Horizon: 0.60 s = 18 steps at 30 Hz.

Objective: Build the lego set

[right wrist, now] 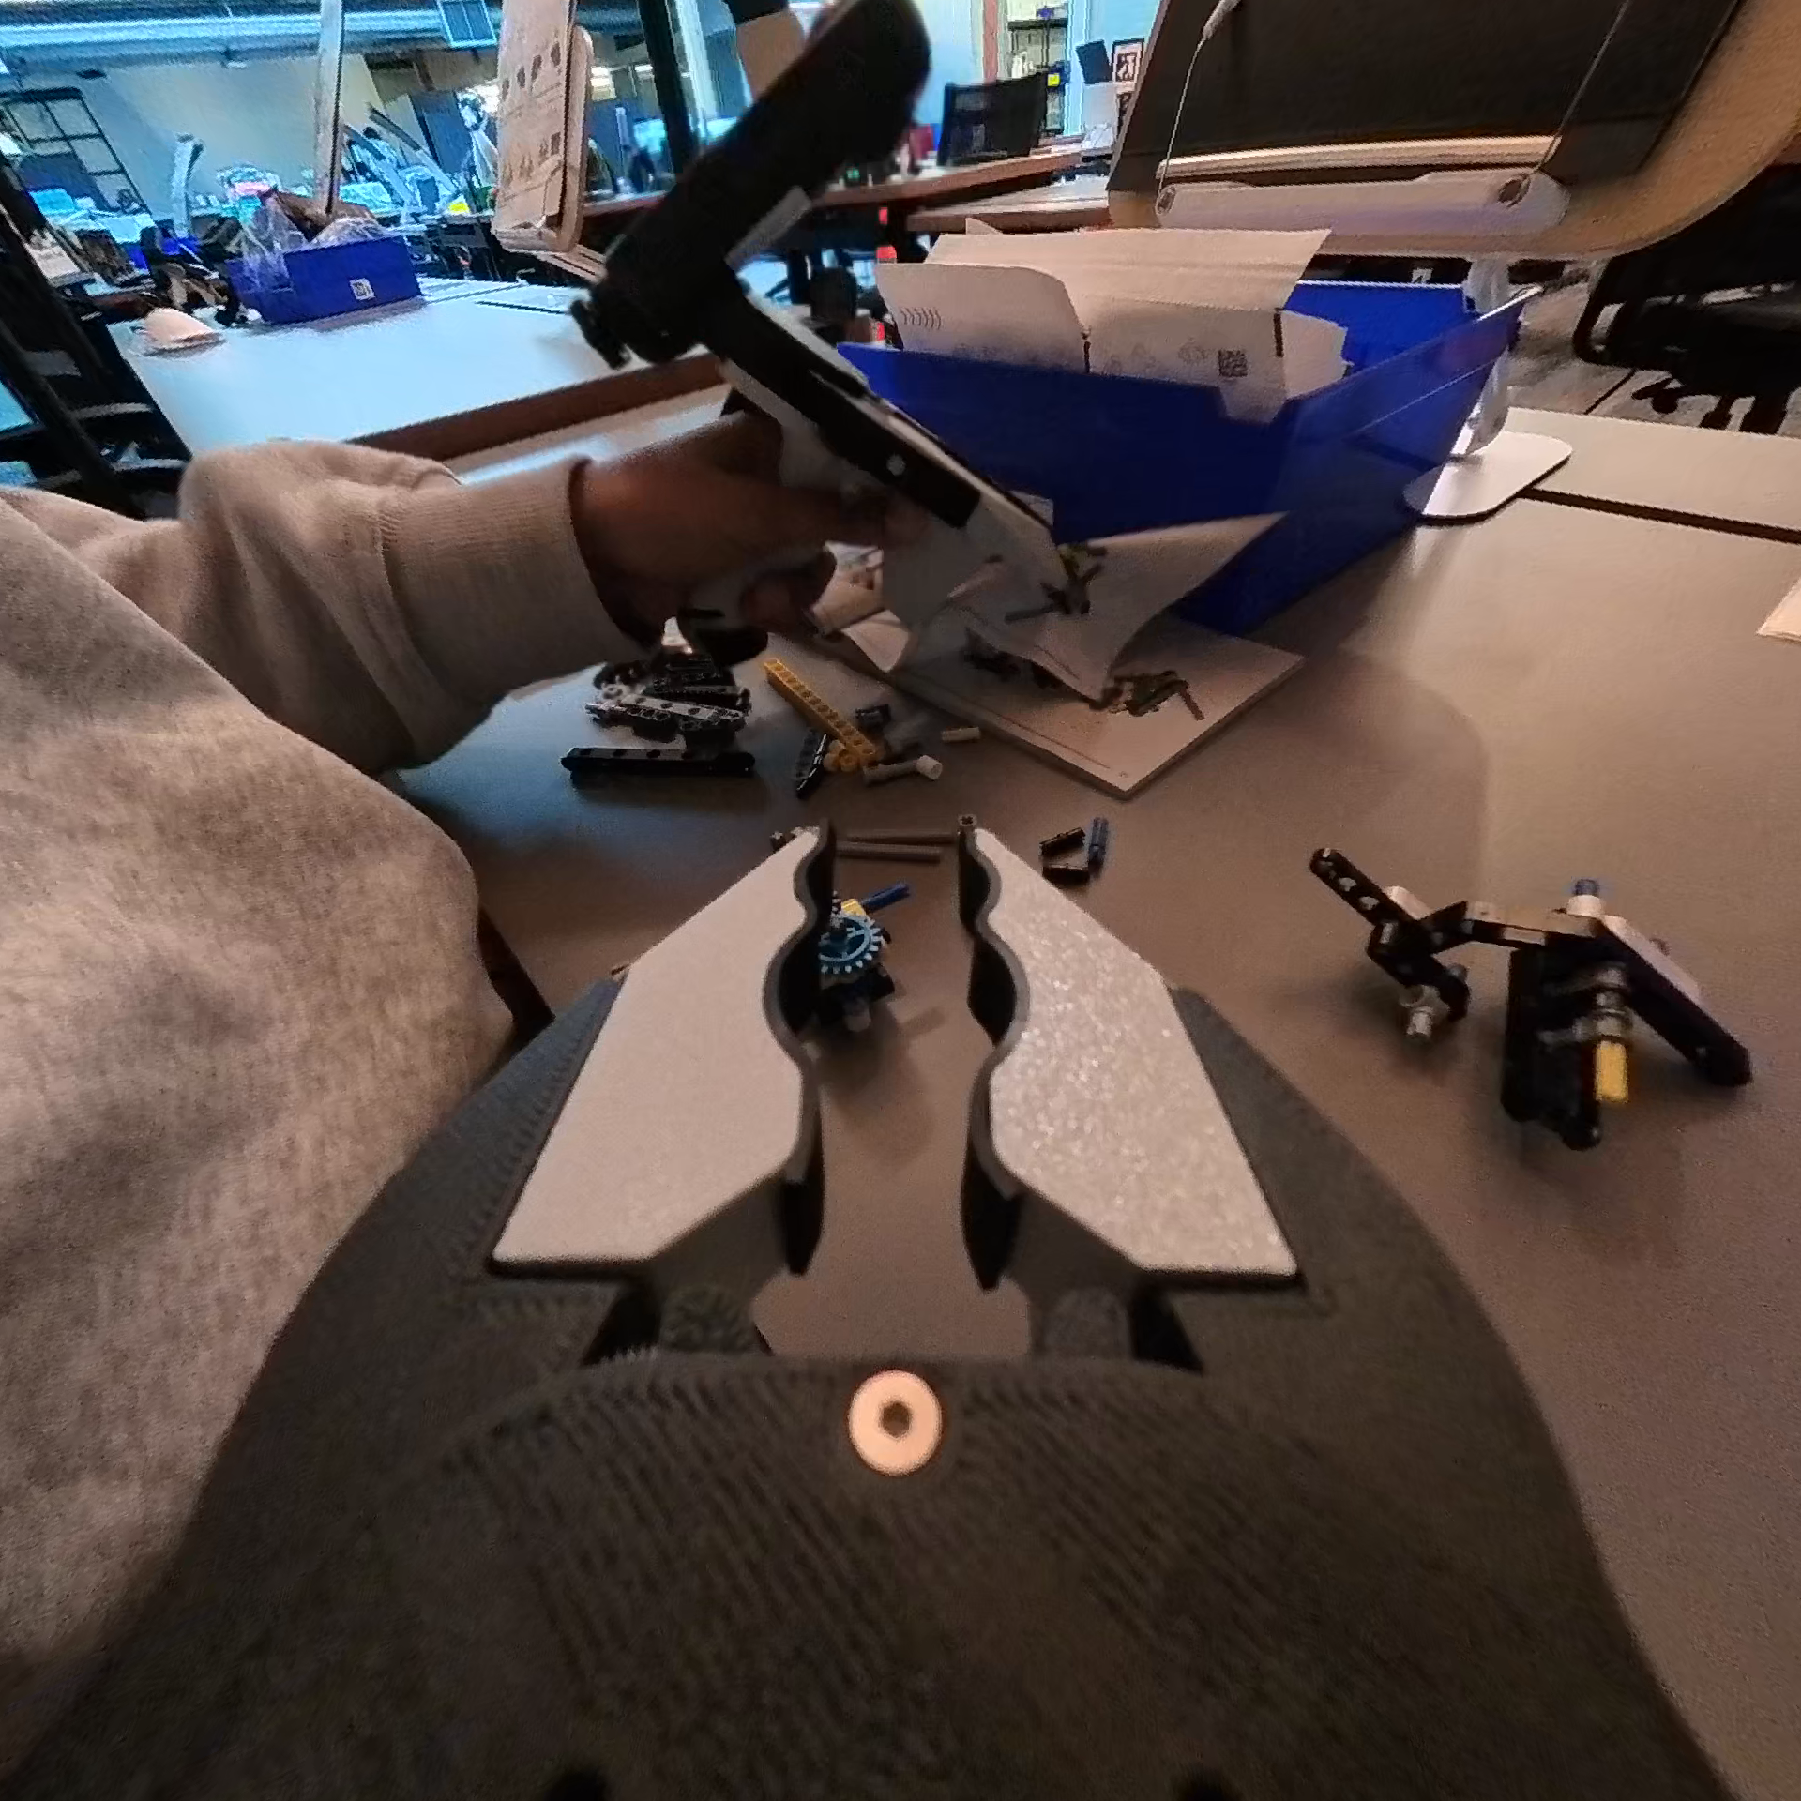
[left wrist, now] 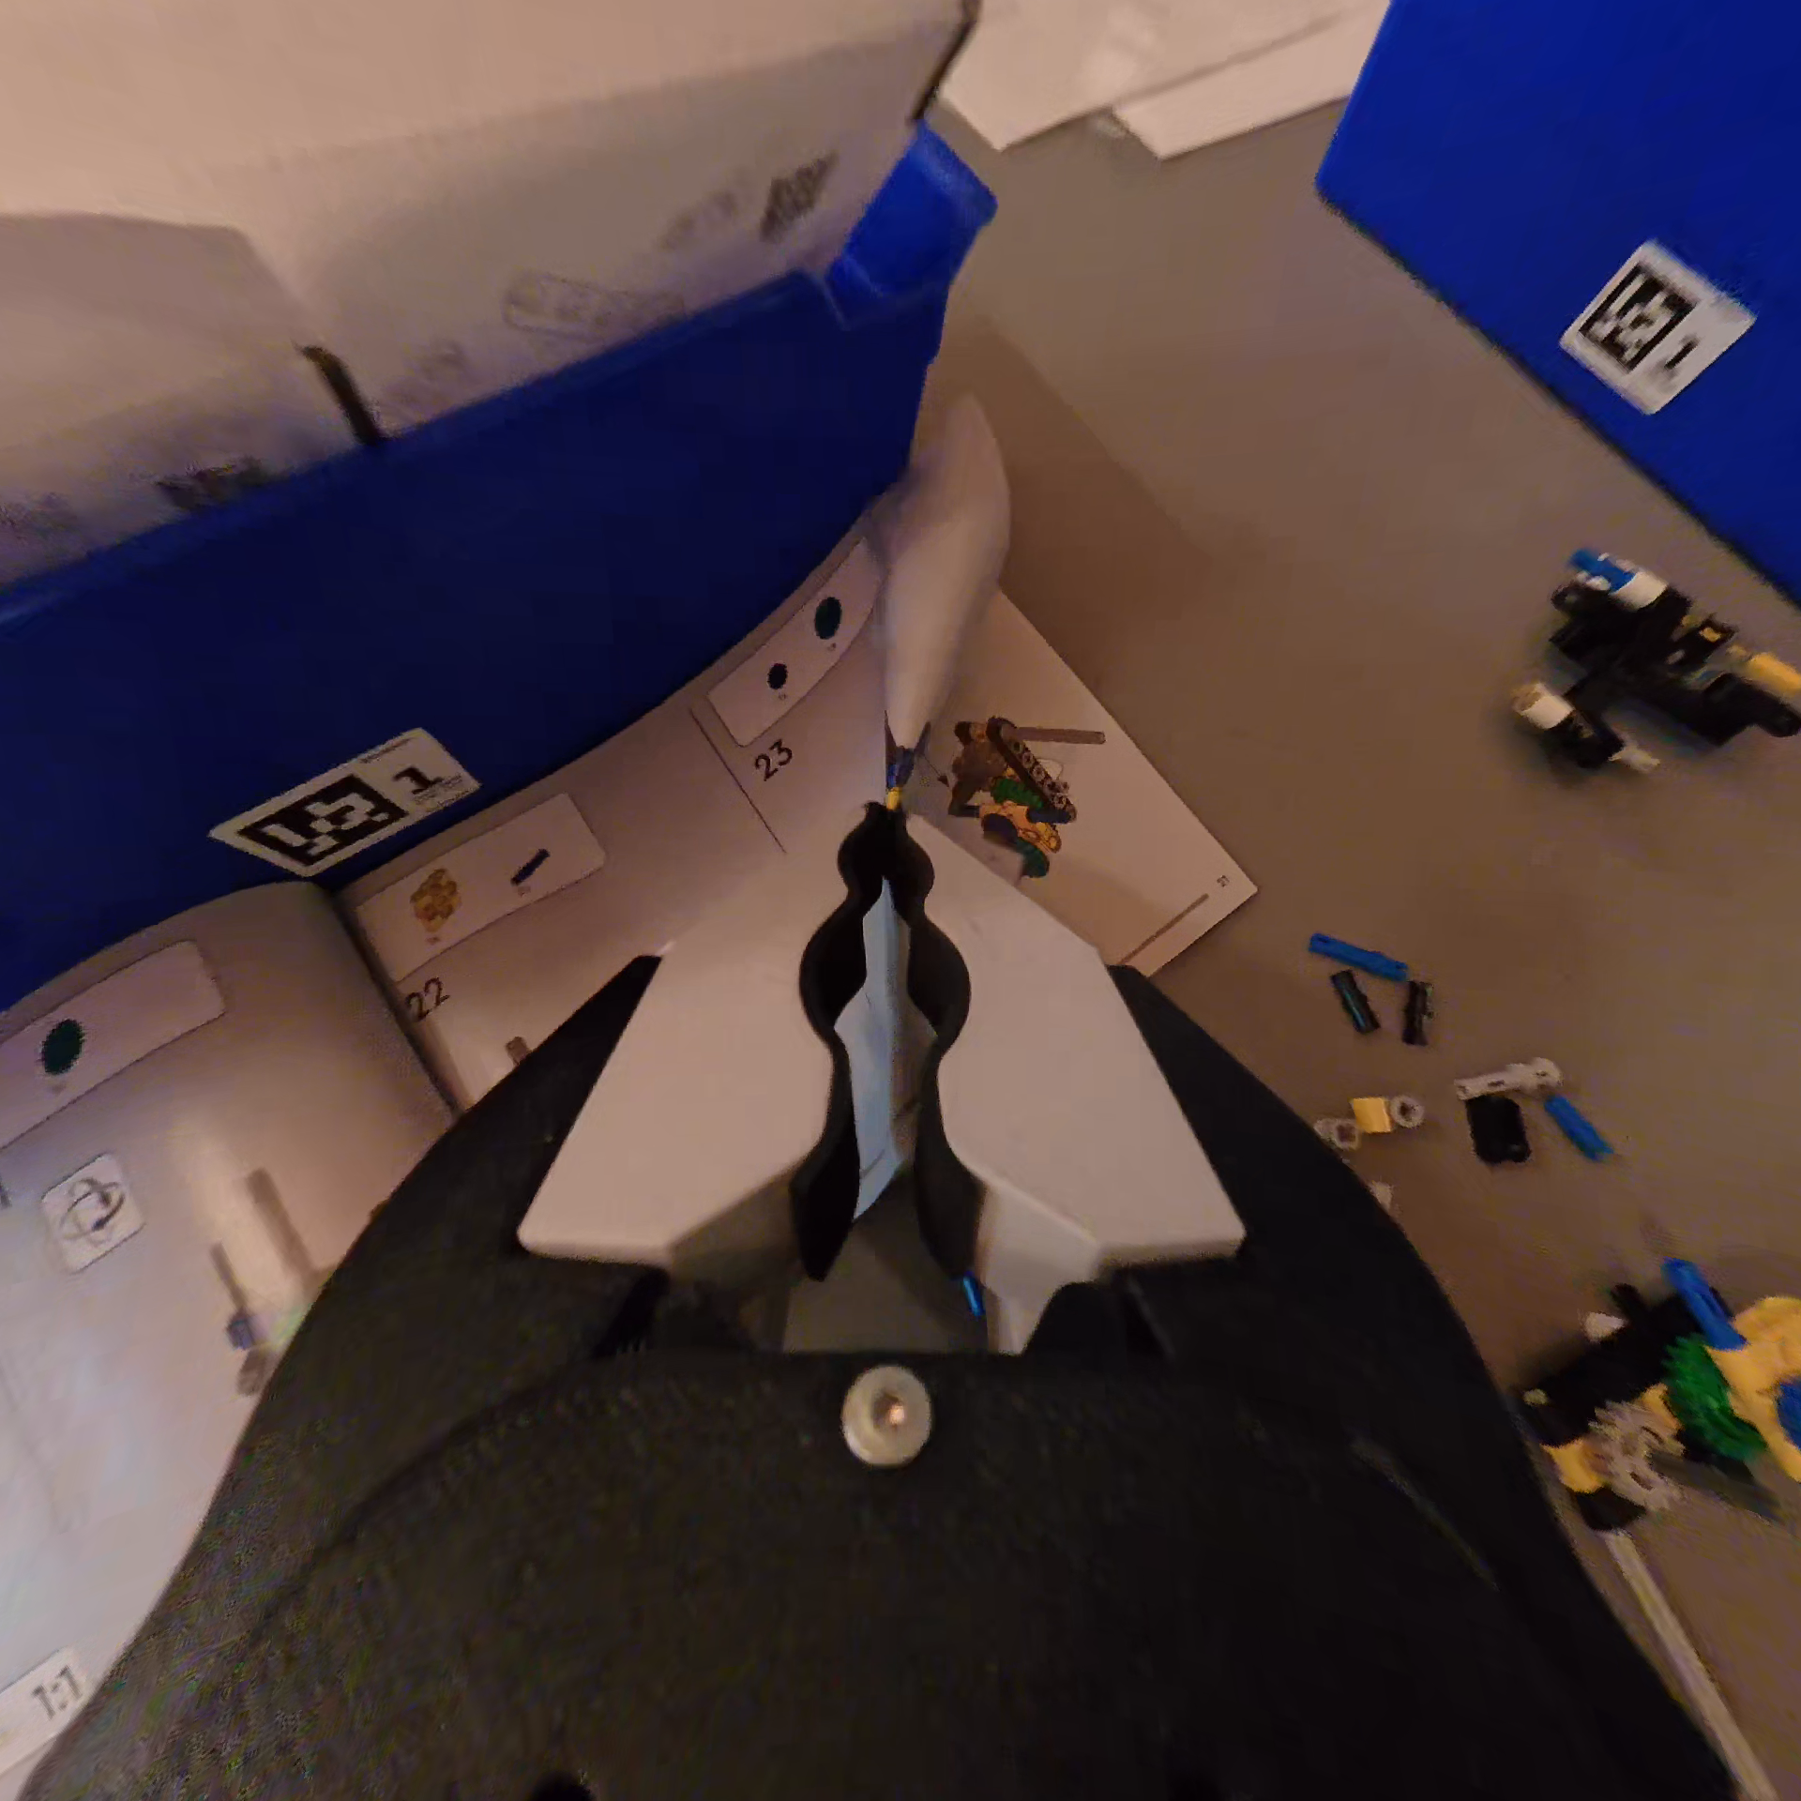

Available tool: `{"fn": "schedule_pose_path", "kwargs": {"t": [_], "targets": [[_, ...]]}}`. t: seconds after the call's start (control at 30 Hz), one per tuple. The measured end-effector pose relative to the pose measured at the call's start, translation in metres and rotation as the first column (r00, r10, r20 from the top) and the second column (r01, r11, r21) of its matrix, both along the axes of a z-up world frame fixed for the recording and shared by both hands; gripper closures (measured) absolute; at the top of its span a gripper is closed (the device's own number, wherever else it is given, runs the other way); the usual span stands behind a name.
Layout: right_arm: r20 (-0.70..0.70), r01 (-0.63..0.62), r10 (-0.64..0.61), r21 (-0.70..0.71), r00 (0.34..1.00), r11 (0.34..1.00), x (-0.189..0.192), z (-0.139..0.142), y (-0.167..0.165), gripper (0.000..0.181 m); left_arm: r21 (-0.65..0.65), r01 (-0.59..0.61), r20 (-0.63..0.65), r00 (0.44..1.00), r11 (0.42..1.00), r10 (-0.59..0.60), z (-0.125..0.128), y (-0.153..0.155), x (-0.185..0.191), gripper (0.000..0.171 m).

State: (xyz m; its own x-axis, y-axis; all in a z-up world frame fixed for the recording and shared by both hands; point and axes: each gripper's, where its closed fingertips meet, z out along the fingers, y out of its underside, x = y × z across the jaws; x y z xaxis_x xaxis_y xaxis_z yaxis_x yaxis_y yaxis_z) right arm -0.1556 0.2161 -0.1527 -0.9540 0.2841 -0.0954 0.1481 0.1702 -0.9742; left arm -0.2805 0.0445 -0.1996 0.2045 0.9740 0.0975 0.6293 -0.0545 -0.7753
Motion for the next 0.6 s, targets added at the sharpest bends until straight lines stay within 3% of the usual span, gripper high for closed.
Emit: {"fn": "schedule_pose_path", "kwargs": {"t": [0.17, 0.27, 0.43, 0.6], "targets": [[0.000, 0.003, -0.003, 0.004, 1.000, 1.000, -0.001, -0.001, 0.000, 0.157, 0.153, 0.051, -0.090, 0.995, 0.987, -0.037, 0.027, -0.012, 0.020, 0.170], [0.004, 0.004, -0.004, 0.002, 1.000, 1.000, -0.002, -0.002, 0.001, 0.157, 0.201, 0.043, -0.131, 0.991, 0.979, -0.016, 0.038, -0.037, 0.039, 0.168], [0.019, 0.002, -0.002, 0.004, 1.000, 1.000, -0.003, -0.005, -0.001, 0.157, 0.288, -0.112, -0.165, 0.972, 0.951, 0.165, 0.048, -0.113, 0.066, 0.169], [0.034, 0.009, -0.009, -0.003, 0.999, 1.000, -0.006, -0.007, 0.000, 0.158, 0.456, -0.294, -0.080, 0.926, 0.840, 0.368, 0.035, -0.184, 0.097, 0.163]]}}
